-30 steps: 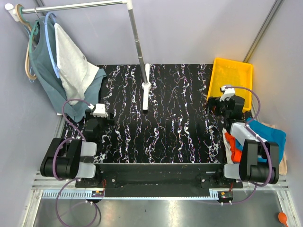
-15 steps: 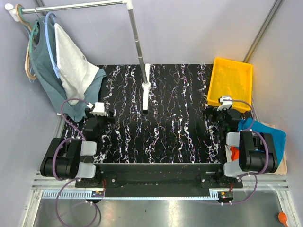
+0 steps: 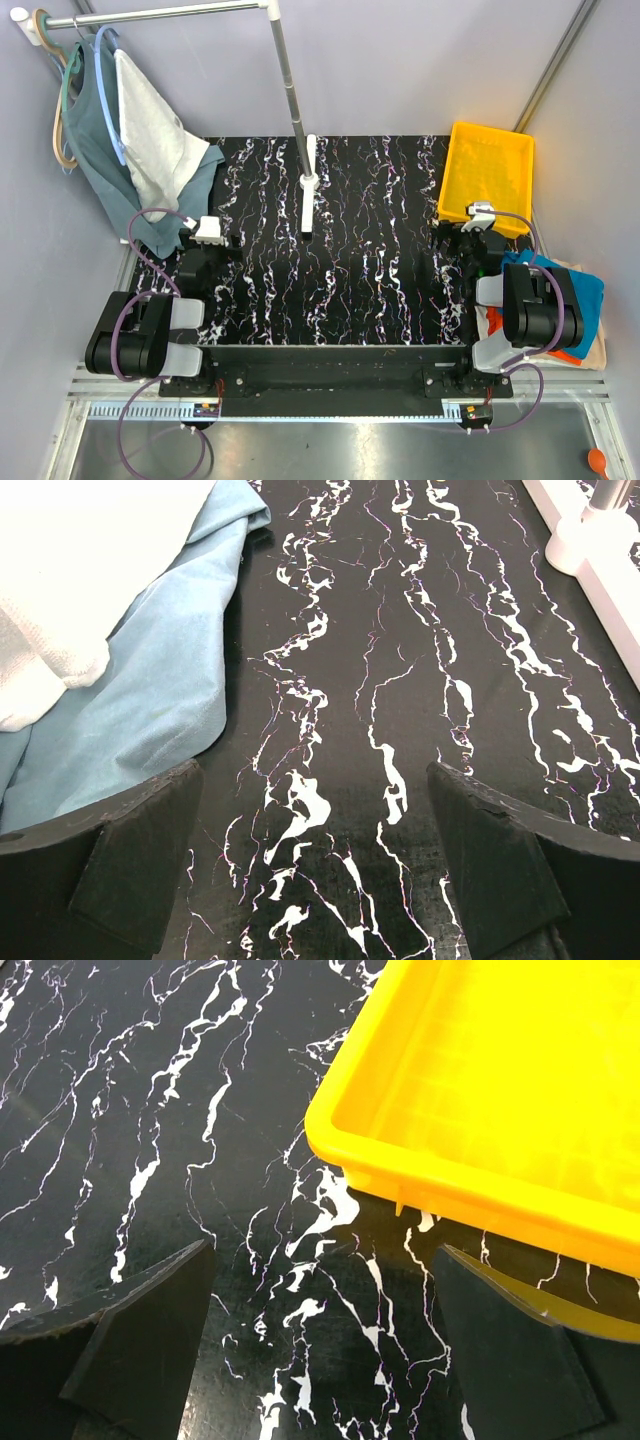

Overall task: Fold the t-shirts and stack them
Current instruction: Reset both grippers

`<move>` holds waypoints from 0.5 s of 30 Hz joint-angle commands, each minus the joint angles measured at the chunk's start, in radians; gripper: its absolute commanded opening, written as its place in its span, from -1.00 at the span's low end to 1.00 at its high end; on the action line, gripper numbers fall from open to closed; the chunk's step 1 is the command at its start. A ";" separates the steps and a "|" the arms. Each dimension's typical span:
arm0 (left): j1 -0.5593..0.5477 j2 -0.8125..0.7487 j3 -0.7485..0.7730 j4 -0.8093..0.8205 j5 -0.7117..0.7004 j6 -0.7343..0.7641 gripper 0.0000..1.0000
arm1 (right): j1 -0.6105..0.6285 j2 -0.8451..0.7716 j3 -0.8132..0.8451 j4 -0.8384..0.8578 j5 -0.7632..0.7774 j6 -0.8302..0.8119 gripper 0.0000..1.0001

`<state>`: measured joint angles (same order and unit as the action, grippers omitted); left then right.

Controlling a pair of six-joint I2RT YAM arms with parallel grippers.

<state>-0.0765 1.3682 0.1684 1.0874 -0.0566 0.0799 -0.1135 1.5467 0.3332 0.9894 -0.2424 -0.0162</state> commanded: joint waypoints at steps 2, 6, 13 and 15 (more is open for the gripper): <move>0.006 -0.001 0.028 0.080 0.006 -0.005 0.98 | 0.003 0.001 0.026 0.077 0.040 0.010 0.99; 0.009 -0.001 0.033 0.072 0.008 -0.008 0.98 | 0.003 0.000 0.026 0.077 0.040 0.010 0.99; 0.011 -0.001 0.034 0.071 0.011 -0.008 0.98 | 0.003 0.001 0.026 0.077 0.040 0.010 0.99; 0.011 -0.001 0.034 0.071 0.011 -0.008 0.98 | 0.003 0.001 0.026 0.077 0.040 0.010 0.99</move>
<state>-0.0727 1.3682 0.1753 1.0863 -0.0559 0.0772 -0.1135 1.5467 0.3336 1.0019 -0.2256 -0.0090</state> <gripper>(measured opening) 0.988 0.994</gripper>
